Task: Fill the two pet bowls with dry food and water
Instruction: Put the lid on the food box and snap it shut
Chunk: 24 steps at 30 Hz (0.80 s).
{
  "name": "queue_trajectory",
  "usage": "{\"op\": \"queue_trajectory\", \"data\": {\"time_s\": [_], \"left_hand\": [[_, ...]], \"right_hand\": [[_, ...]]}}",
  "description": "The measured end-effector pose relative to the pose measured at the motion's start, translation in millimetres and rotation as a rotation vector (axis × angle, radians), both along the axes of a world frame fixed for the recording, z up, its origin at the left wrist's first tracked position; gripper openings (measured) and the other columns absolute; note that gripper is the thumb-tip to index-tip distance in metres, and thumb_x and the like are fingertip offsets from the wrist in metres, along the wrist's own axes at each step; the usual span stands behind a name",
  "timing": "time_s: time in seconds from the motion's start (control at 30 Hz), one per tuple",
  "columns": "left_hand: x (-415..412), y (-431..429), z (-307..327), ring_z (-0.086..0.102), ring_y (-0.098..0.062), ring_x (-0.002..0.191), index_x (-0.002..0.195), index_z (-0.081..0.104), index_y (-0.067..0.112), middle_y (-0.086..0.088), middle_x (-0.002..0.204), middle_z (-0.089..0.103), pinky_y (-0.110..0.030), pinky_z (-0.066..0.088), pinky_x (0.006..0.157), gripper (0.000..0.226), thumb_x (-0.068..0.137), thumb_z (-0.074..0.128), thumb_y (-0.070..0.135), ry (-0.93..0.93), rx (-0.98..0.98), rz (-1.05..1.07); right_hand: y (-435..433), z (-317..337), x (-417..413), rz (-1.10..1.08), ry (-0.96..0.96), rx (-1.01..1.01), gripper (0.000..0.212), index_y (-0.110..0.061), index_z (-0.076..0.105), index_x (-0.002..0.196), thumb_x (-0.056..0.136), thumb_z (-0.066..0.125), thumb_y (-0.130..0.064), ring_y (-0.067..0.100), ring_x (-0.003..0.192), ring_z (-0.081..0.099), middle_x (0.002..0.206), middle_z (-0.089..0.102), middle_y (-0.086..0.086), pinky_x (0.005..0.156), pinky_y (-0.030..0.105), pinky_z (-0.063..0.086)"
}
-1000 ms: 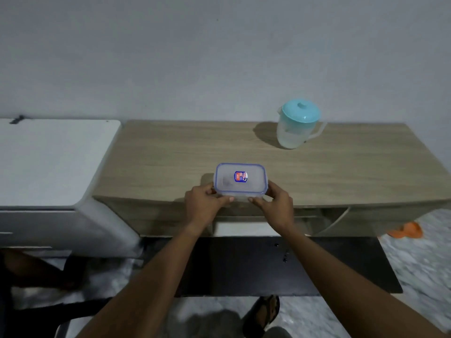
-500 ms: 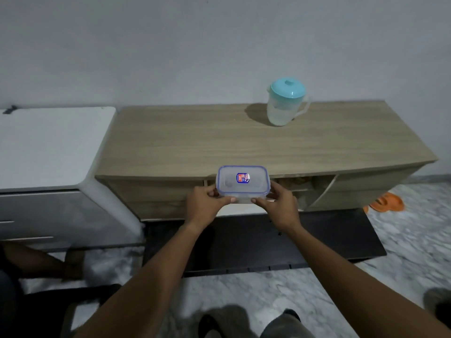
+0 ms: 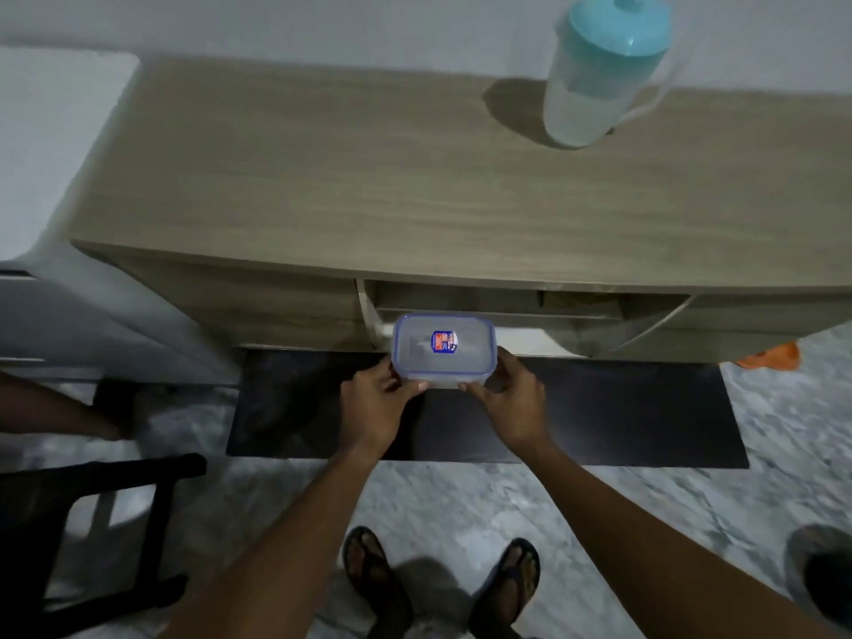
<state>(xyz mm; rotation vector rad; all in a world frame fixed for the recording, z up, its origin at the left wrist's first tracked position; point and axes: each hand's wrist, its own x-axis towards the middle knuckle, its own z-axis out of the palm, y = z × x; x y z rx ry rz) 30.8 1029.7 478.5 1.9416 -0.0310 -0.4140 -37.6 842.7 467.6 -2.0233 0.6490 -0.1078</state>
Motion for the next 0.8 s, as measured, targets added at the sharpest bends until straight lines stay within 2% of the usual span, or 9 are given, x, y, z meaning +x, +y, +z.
{"op": "queue_trajectory", "data": {"time_s": [0.13, 0.2, 0.27, 0.37, 0.47, 0.53, 0.63, 0.7, 0.8], "left_hand": [[25.6, -23.6, -39.0, 0.070, 0.002, 0.088, 0.108, 0.074, 0.024, 0.010, 0.091, 0.077, -0.031, 0.059, 0.084, 0.033, 0.076, 0.082, 0.025, -0.043, 0.009, 0.084], [40.8, -32.4, -59.0, 0.072, -0.006, 0.085, 0.105, 0.072, 0.031, 0.008, 0.085, 0.077, -0.039, 0.060, 0.081, 0.031, 0.076, 0.079, 0.035, -0.078, 0.001, 0.108], [56.9, -39.0, -80.6, 0.072, -0.012, 0.084, 0.106, 0.068, 0.035, 0.007, 0.085, 0.075, -0.042, 0.059, 0.080, 0.032, 0.076, 0.075, 0.043, -0.111, -0.009, 0.129], [77.9, -49.3, -104.2, 0.071, -0.008, 0.086, 0.109, 0.065, 0.033, 0.009, 0.089, 0.074, -0.038, 0.059, 0.079, 0.030, 0.081, 0.072, 0.041, -0.180, 0.001, 0.162], [91.6, -56.9, -120.7, 0.070, -0.005, 0.086, 0.105, 0.066, 0.023, 0.009, 0.091, 0.074, -0.034, 0.058, 0.079, 0.022, 0.085, 0.073, 0.026, -0.212, -0.031, 0.193], [98.0, -60.3, -125.3, 0.068, -0.011, 0.077, 0.087, 0.062, 0.018, 0.005, 0.079, 0.070, -0.036, 0.056, 0.072, 0.013, 0.086, 0.073, 0.025, -0.231, -0.014, 0.217], [105.6, -65.2, -125.4, 0.053, -0.007, 0.058, 0.066, 0.048, 0.020, 0.006, 0.062, 0.056, -0.029, 0.046, 0.060, 0.033, 0.086, 0.074, 0.021, -0.220, -0.022, 0.251], [108.4, -66.7, -124.9, 0.043, -0.003, 0.053, 0.062, 0.039, 0.023, 0.009, 0.057, 0.047, -0.026, 0.039, 0.058, 0.043, 0.087, 0.074, 0.018, -0.209, -0.034, 0.278], [109.1, -67.7, -119.4, 0.040, -0.003, 0.052, 0.061, 0.037, 0.026, 0.011, 0.056, 0.043, -0.025, 0.035, 0.057, 0.046, 0.087, 0.074, 0.020, -0.194, -0.018, 0.282]], "right_hand": [[-18.3, -41.9, 40.4, -0.010, -0.023, 0.025, 0.059, -0.022, 0.067, 0.130, 0.075, 0.089, -0.020, -0.002, 0.087, 0.070, 0.107, 0.075, -0.008, 0.081, 0.029, 0.060], [-24.9, -60.8, 61.0, -0.040, -0.033, 0.038, 0.058, -0.018, 0.069, 0.128, 0.073, 0.090, -0.021, 0.007, 0.094, 0.072, 0.108, 0.076, -0.004, 0.084, 0.038, 0.061], [-28.8, -78.2, 81.2, -0.046, -0.042, 0.040, 0.055, -0.017, 0.071, 0.121, 0.071, 0.089, -0.033, 0.016, 0.101, 0.072, 0.108, 0.077, -0.002, 0.087, 0.045, 0.060], [-34.7, -101.8, 107.7, -0.067, -0.037, 0.014, 0.067, -0.015, 0.071, 0.120, 0.067, 0.085, -0.053, 0.018, 0.108, 0.070, 0.114, 0.076, 0.000, 0.091, 0.042, 0.059], [-39.3, -117.9, 127.6, -0.066, -0.044, 0.025, 0.054, -0.014, 0.073, 0.117, 0.074, 0.087, -0.043, 0.017, 0.108, 0.068, 0.112, 0.075, -0.001, 0.093, 0.040, 0.057], [-39.9, -122.2, 135.2, -0.065, -0.076, 0.012, 0.045, -0.015, 0.072, 0.113, 0.076, 0.087, -0.037, 0.018, 0.102, 0.069, 0.104, 0.074, -0.002, 0.090, 0.040, 0.058], [-39.2, -124.8, 142.8, -0.069, -0.109, -0.010, 0.048, -0.016, 0.069, 0.118, 0.078, 0.088, -0.032, 0.022, 0.092, 0.068, 0.096, 0.071, 0.000, 0.082, 0.032, 0.055], [-37.7, -124.0, 144.7, -0.078, -0.115, -0.021, 0.048, -0.016, 0.068, 0.119, 0.078, 0.088, -0.032, 0.024, 0.087, 0.066, 0.091, 0.070, 0.002, 0.077, 0.028, 0.051], [-34.8, -124.2, 144.8, -0.078, -0.112, -0.031, 0.052, -0.019, 0.066, 0.123, 0.078, 0.087, -0.034, 0.020, 0.087, 0.063, 0.094, 0.070, 0.002, 0.079, 0.029, 0.051]]}}
